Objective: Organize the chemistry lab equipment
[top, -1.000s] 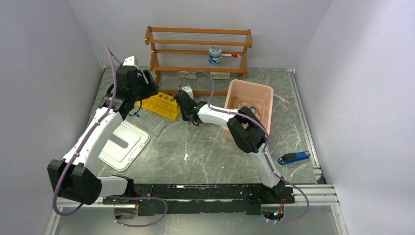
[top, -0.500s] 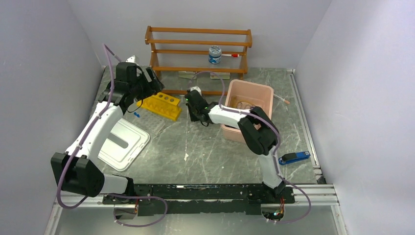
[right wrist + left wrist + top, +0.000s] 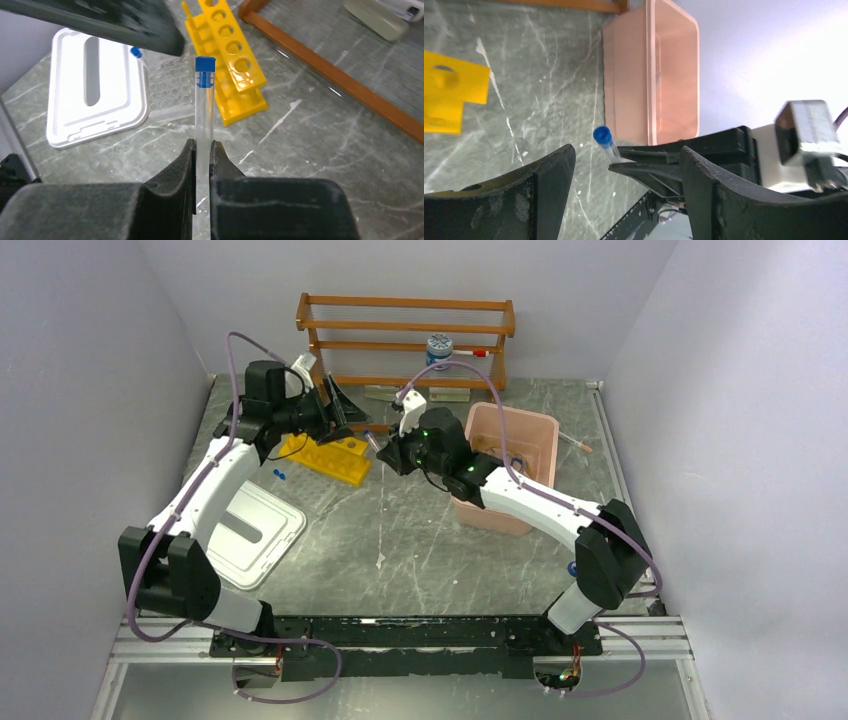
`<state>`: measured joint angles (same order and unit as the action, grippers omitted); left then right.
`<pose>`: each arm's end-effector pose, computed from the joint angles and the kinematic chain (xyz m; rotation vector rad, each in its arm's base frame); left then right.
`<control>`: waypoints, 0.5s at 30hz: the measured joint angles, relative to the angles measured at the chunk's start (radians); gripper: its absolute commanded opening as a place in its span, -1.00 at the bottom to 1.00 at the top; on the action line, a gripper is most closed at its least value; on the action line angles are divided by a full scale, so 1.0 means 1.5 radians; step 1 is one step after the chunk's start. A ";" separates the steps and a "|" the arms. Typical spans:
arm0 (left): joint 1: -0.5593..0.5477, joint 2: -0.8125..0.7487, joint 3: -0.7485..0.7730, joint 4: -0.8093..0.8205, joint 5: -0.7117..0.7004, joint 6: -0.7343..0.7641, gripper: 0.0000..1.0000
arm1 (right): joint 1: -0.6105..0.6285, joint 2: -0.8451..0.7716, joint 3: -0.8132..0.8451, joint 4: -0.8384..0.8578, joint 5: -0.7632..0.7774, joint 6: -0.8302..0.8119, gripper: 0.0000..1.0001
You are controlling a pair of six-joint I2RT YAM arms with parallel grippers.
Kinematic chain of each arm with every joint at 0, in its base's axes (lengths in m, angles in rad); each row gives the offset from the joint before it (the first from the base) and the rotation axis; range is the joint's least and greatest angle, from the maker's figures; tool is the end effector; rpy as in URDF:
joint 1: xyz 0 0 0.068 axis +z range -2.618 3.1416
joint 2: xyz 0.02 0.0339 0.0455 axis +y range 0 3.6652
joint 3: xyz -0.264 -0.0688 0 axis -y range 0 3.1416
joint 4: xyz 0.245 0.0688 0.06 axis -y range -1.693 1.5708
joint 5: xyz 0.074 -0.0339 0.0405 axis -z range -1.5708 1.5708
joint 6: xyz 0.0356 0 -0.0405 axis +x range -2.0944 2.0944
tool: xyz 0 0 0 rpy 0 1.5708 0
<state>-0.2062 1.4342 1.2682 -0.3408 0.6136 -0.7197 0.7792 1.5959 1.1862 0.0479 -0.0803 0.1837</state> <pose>0.3146 -0.0868 0.3437 -0.1592 2.1946 -1.1818 0.2667 0.2674 0.2961 -0.6394 1.8944 0.7105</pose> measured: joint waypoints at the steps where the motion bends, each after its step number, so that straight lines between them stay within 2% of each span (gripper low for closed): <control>1: 0.000 0.010 0.000 -0.001 0.019 -0.002 0.55 | 0.000 -0.004 0.000 0.005 -0.015 -0.009 -0.94; 3: 0.000 0.029 0.000 -0.001 0.043 -0.002 0.45 | 0.000 -0.005 0.000 0.006 -0.040 -0.023 -0.93; 9: 0.000 0.054 -0.010 -0.009 0.086 -0.006 -0.10 | 0.000 -0.003 0.000 0.003 -0.088 -0.054 -0.93; 15: 0.001 0.055 -0.011 -0.031 0.090 0.006 -0.42 | 0.001 -0.003 0.000 0.002 -0.094 -0.069 -0.94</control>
<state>-0.2050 1.5166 1.2518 -0.3878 0.7479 -0.7113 0.7799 1.5909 1.1866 0.0513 -0.2218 0.0807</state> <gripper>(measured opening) 0.345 0.070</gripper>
